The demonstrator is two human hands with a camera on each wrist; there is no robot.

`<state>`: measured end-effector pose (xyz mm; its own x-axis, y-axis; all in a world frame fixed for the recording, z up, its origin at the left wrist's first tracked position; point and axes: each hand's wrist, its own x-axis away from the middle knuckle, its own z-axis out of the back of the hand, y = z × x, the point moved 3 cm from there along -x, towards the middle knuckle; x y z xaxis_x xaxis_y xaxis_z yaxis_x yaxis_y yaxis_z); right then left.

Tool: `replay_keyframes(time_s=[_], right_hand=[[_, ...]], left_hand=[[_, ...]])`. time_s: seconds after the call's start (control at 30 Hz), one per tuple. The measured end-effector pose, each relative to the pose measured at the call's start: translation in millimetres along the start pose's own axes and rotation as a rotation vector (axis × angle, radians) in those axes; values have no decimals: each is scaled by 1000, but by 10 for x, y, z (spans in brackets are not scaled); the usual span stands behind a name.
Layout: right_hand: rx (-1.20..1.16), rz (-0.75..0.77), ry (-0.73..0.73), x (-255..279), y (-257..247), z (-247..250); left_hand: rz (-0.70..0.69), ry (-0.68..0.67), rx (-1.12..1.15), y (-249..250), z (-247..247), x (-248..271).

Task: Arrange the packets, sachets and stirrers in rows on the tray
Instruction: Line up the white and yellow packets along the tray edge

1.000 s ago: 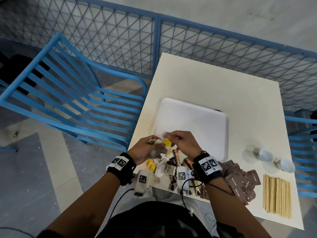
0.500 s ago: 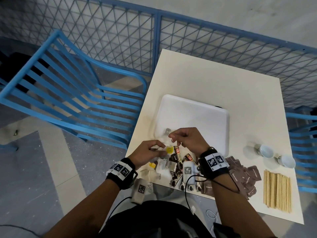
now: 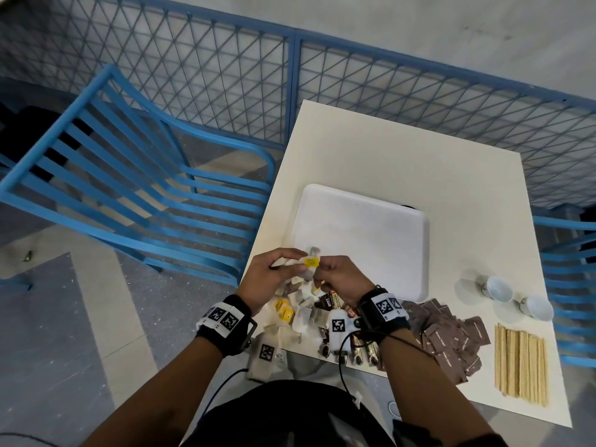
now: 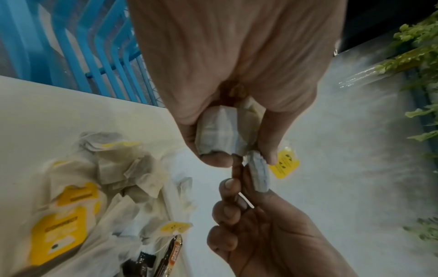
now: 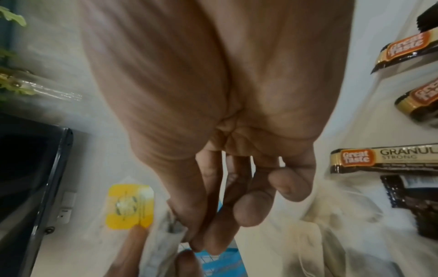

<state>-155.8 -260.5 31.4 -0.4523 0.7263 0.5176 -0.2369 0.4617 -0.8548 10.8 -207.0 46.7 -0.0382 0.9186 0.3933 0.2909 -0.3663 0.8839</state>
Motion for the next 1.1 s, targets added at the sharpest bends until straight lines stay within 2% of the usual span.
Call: replay_keyframes(time_s=[0.1, 0.2, 0.27, 0.33, 0.43, 0.67, 0.93, 1.1], right_hand=[[145, 25, 6, 26, -43, 33], [381, 111, 176, 15, -130, 134], [392, 209, 267, 20, -212, 170], [344, 291, 275, 24, -296, 159], [413, 352, 258, 13, -361, 130], [382, 348, 329, -66, -313, 171], [413, 324, 281, -218, -318, 172], [380, 301, 295, -499, -481, 338]], left_hand=[[23, 35, 7, -30, 47, -55], [44, 56, 49, -59, 68, -107], [64, 70, 81, -58, 62, -130], [71, 61, 73, -42, 41, -145], [62, 23, 35, -13, 0, -163], [66, 21, 30, 22, -49, -220], [26, 75, -5, -3, 4, -434], [111, 107, 45, 32, 72, -671]])
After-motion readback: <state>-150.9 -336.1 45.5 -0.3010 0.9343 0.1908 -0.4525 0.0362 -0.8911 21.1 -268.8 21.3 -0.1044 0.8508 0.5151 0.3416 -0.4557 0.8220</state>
